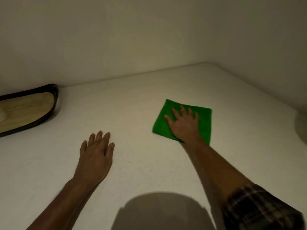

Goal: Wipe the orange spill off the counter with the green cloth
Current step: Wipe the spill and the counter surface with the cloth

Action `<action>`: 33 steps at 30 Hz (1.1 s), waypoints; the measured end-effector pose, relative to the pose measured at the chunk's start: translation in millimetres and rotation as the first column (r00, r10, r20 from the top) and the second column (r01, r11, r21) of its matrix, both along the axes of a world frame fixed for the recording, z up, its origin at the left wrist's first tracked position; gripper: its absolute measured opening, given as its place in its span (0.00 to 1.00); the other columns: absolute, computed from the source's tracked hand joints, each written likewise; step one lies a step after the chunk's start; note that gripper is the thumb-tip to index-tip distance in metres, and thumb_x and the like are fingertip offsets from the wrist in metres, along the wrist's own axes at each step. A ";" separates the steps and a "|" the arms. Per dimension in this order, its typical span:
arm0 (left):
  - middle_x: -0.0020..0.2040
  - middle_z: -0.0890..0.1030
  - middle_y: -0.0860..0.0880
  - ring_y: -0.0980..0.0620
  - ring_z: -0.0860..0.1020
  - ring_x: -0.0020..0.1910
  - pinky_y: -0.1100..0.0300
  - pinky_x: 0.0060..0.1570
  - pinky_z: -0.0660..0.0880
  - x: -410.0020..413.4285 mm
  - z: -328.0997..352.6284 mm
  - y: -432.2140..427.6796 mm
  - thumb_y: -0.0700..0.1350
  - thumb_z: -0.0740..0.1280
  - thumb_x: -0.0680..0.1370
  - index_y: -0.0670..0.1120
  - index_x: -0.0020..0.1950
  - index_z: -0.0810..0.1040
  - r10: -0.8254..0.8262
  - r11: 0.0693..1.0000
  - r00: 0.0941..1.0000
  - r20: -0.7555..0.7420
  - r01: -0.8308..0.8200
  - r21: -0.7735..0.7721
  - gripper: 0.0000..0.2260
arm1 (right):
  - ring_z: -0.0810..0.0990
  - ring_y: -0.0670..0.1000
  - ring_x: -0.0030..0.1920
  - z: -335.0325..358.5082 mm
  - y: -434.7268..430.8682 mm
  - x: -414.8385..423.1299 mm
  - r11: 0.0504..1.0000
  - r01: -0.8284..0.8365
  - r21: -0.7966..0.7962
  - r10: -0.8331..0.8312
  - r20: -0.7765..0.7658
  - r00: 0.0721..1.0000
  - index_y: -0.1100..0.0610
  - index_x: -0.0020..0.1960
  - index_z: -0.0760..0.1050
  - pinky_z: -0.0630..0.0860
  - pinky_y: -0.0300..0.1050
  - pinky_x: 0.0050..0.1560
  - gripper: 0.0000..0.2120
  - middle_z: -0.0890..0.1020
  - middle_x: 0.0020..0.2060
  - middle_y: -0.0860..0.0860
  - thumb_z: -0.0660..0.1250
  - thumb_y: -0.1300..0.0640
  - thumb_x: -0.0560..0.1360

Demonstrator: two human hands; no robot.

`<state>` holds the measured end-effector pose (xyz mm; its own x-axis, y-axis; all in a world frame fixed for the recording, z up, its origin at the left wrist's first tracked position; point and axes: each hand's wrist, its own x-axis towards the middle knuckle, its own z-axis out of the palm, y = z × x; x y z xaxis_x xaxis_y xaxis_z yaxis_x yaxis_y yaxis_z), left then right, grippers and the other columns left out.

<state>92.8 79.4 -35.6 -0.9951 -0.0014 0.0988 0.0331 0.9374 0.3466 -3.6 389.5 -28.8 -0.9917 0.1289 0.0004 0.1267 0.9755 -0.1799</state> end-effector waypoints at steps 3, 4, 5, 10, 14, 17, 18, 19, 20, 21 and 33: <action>0.80 0.60 0.44 0.43 0.55 0.80 0.44 0.78 0.50 1.1 1.4 -0.1 0.55 0.50 0.83 0.49 0.79 0.61 -0.005 1.000 1.000 -0.001 0.005 -0.004 0.25 | 0.52 0.61 0.79 -1.9 53.5 51.8 0.997 0.070 0.017 -0.069 -0.027 0.997 0.44 0.80 0.53 0.48 0.67 0.77 0.36 0.55 0.81 0.56 0.36 0.29 0.78; 0.80 0.61 0.43 0.42 0.55 0.80 0.43 0.78 0.50 1.5 2.1 0.3 0.54 0.51 0.83 0.49 0.79 0.61 -0.007 1.000 1.000 -0.003 0.007 -0.006 0.24 | 0.53 0.61 0.79 -2.7 64.2 75.5 0.997 0.075 0.021 -0.074 -0.041 0.996 0.45 0.80 0.54 0.49 0.67 0.77 0.37 0.56 0.81 0.56 0.35 0.29 0.78; 0.80 0.61 0.43 0.42 0.56 0.80 0.43 0.78 0.50 1.9 3.2 0.8 0.54 0.51 0.83 0.48 0.79 0.61 -0.010 1.000 1.000 -0.003 0.010 -0.009 0.24 | 0.54 0.61 0.79 -3.0 71.7 100.8 0.997 0.077 0.022 -0.076 -0.049 0.996 0.45 0.80 0.55 0.50 0.67 0.77 0.37 0.57 0.80 0.56 0.35 0.29 0.77; 0.80 0.60 0.42 0.41 0.55 0.80 0.42 0.78 0.50 11.6 12.7 5.4 0.53 0.51 0.84 0.47 0.79 0.62 -0.012 1.000 1.000 -0.011 0.013 0.019 0.24 | 0.47 0.57 0.80 -2.6 59.2 226.9 0.999 0.047 0.014 -0.047 0.000 0.999 0.40 0.80 0.49 0.47 0.65 0.78 0.36 0.50 0.81 0.53 0.31 0.28 0.76; 0.80 0.61 0.42 0.42 0.55 0.80 0.43 0.78 0.50 34.6 17.9 8.0 0.52 0.52 0.84 0.47 0.78 0.64 -0.032 0.998 0.998 -0.047 0.035 0.056 0.23 | 0.29 0.57 0.77 -2.1 2.4 281.2 0.996 -0.094 -0.007 0.094 0.113 0.989 0.34 0.76 0.34 0.28 0.62 0.74 0.36 0.32 0.79 0.50 0.26 0.24 0.71; 0.80 0.62 0.43 0.43 0.56 0.80 0.44 0.78 0.50 54.5 17.0 2.5 0.52 0.52 0.83 0.48 0.77 0.65 -0.019 0.997 0.998 -0.060 0.023 0.067 0.23 | 0.23 0.60 0.74 -2.7 -48.2 280.4 0.963 -0.265 -0.053 0.270 0.144 0.952 0.36 0.76 0.34 0.21 0.62 0.68 0.38 0.29 0.77 0.51 0.26 0.23 0.69; 0.80 0.62 0.43 0.43 0.56 0.80 0.44 0.78 0.50 60.9 15.4 -0.1 0.52 0.52 0.83 0.48 0.77 0.65 -0.013 0.998 0.998 -0.058 0.017 0.068 0.23 | 0.26 0.59 0.75 -4.1 -62.2 272.5 0.952 -0.297 -0.073 0.303 0.104 0.947 0.36 0.77 0.37 0.23 0.62 0.70 0.38 0.32 0.78 0.50 0.29 0.23 0.71; 0.80 0.62 0.43 0.42 0.56 0.80 0.44 0.78 0.50 66.9 13.8 -2.7 0.52 0.52 0.83 0.48 0.77 0.65 -0.007 0.998 0.999 -0.052 0.011 0.069 0.23 | 0.29 0.59 0.77 -5.1 -73.8 260.6 0.945 -0.313 -0.093 0.319 0.059 0.946 0.37 0.78 0.42 0.26 0.63 0.72 0.37 0.36 0.80 0.50 0.31 0.24 0.74; 0.80 0.61 0.43 0.42 0.56 0.80 0.44 0.78 0.50 72.3 12.0 -4.6 0.53 0.52 0.83 0.48 0.77 0.64 -0.002 0.998 0.999 -0.043 0.005 0.069 0.23 | 0.34 0.58 0.79 -4.9 -82.4 243.9 0.942 -0.318 -0.104 0.322 0.023 0.947 0.39 0.79 0.45 0.29 0.65 0.74 0.36 0.41 0.81 0.51 0.33 0.25 0.75; 0.80 0.61 0.43 0.42 0.56 0.80 0.44 0.78 0.50 76.8 10.3 -5.9 0.53 0.52 0.83 0.48 0.78 0.64 0.004 0.998 0.999 -0.035 -0.001 0.069 0.24 | 0.37 0.59 0.80 -3.6 -87.7 223.7 0.944 -0.314 -0.097 0.316 0.001 0.949 0.40 0.79 0.48 0.33 0.66 0.75 0.35 0.45 0.81 0.52 0.34 0.26 0.77; 0.79 0.63 0.43 0.42 0.57 0.80 0.43 0.78 0.51 82.7 1.1 -8.1 0.54 0.53 0.83 0.49 0.78 0.64 0.027 1.000 0.999 -0.020 -0.027 0.011 0.23 | 0.53 0.62 0.79 -2.0 71.5 151.0 0.991 0.132 0.019 -0.132 -0.028 0.991 0.44 0.80 0.54 0.49 0.68 0.77 0.39 0.55 0.81 0.56 0.34 0.27 0.76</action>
<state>175.5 71.3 -34.4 -0.9925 -0.0294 0.1186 0.0148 0.9344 0.3560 147.4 461.0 -30.8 -0.9656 0.2583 0.0308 0.2500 0.9541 -0.1652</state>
